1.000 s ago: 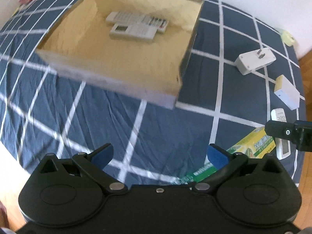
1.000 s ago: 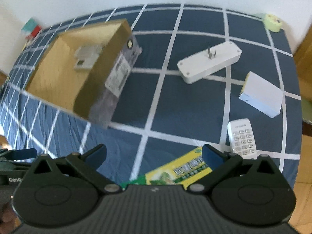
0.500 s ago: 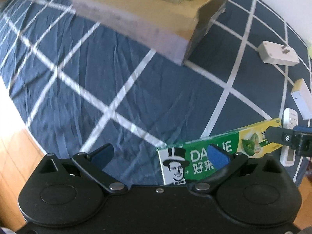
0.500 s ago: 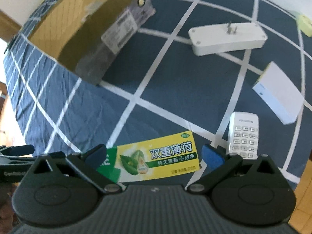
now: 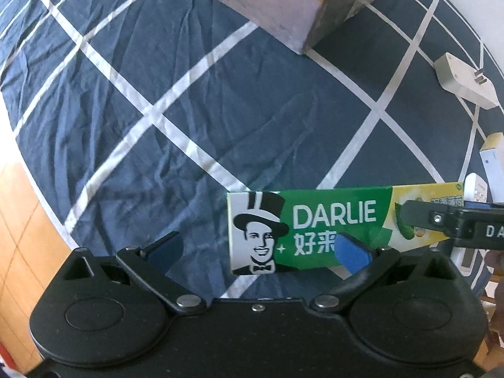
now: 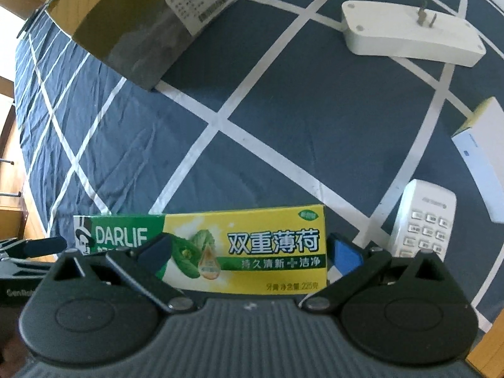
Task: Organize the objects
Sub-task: 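Close the right gripper on the green DARLIE toothpaste box, then lift the toothpaste box and carry it over the cardboard box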
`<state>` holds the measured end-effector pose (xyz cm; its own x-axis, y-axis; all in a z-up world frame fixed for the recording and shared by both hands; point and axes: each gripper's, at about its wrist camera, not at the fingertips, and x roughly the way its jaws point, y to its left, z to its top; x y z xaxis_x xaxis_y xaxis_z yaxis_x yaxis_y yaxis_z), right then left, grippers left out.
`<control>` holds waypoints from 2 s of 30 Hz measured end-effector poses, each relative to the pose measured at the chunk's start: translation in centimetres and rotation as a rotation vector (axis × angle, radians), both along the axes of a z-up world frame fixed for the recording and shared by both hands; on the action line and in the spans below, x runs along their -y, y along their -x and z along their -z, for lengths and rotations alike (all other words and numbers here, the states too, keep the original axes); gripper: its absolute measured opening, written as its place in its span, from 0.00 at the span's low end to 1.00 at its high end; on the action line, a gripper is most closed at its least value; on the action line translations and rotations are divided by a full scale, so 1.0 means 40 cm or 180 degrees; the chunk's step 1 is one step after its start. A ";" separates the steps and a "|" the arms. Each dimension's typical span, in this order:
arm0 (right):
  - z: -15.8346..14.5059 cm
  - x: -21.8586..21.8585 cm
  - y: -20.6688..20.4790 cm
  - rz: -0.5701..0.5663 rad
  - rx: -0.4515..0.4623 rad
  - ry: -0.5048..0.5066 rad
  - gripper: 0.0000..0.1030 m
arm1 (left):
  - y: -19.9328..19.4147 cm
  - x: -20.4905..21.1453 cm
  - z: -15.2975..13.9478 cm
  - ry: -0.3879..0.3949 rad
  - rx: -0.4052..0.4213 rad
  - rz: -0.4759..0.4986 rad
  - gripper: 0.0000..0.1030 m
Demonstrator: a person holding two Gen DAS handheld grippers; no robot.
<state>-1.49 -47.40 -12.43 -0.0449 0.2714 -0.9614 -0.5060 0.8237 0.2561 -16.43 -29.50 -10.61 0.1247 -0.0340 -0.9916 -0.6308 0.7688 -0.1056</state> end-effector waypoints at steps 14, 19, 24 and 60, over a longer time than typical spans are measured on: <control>0.018 0.004 -0.014 -0.0009 -0.0081 -0.0002 1.00 | -0.025 0.024 0.014 0.0147 0.0066 0.0023 1.00; 0.017 0.004 -0.014 -0.0043 -0.0070 -0.0003 1.00 | -0.036 0.036 0.016 0.0156 0.0075 0.0041 1.00; 0.014 0.002 -0.013 -0.0042 -0.0068 -0.0003 0.99 | -0.038 0.034 0.017 0.0161 0.0075 0.0002 0.99; -0.231 -0.042 0.019 0.0835 0.0480 -0.0394 0.99 | -0.140 -0.062 -0.228 -0.0321 0.0501 0.0900 0.98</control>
<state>-2.24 -45.72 -3.21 0.1825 0.3700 -0.9109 -0.3204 0.8983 0.3007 -10.83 -27.01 -1.49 0.2762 0.0081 -0.9611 -0.3730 0.9225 -0.0995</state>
